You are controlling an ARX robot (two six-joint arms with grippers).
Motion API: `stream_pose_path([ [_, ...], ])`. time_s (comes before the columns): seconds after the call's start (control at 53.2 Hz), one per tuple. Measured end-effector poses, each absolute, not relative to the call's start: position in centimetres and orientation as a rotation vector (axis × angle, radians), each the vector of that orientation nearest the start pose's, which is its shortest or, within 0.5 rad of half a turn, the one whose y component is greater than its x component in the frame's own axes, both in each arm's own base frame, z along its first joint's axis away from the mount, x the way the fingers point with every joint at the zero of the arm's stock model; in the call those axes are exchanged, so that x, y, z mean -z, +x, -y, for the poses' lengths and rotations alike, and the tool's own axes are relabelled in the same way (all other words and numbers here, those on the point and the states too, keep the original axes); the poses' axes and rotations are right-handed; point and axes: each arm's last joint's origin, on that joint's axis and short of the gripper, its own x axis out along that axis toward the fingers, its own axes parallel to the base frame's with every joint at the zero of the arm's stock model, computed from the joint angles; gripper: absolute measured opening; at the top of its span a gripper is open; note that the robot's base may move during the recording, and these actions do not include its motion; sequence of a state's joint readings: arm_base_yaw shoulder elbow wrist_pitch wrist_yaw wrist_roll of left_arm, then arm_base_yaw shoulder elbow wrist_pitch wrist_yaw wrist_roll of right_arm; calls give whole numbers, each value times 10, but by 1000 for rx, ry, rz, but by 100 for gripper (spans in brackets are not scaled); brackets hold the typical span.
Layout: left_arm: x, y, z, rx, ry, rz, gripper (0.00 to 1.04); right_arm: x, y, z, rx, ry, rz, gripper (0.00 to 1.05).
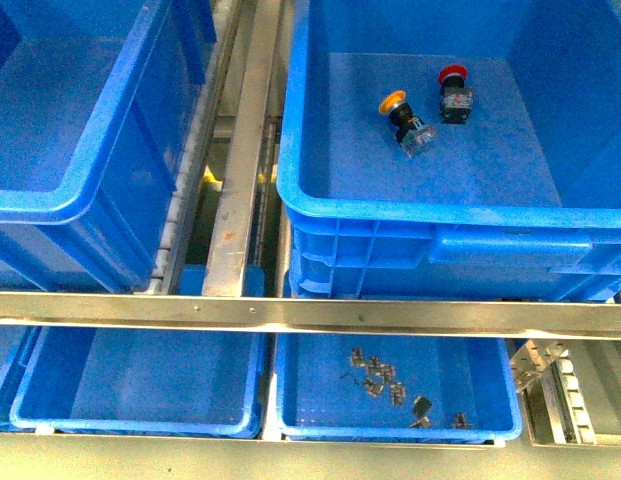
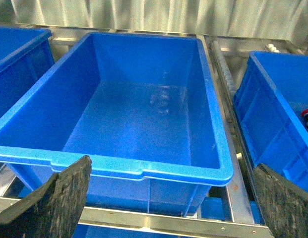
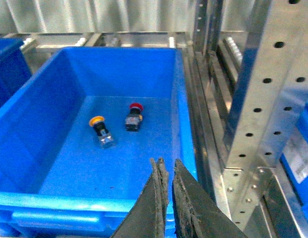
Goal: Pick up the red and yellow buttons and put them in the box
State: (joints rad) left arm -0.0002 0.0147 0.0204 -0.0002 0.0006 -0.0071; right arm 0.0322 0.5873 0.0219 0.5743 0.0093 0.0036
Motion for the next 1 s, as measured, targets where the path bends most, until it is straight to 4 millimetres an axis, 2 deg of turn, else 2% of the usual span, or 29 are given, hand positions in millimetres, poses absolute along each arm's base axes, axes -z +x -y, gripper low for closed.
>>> stream_pose_path([
  [0.997,-169,97,0,0,-7,6,97,-173,108,0,-1,4,22,3],
])
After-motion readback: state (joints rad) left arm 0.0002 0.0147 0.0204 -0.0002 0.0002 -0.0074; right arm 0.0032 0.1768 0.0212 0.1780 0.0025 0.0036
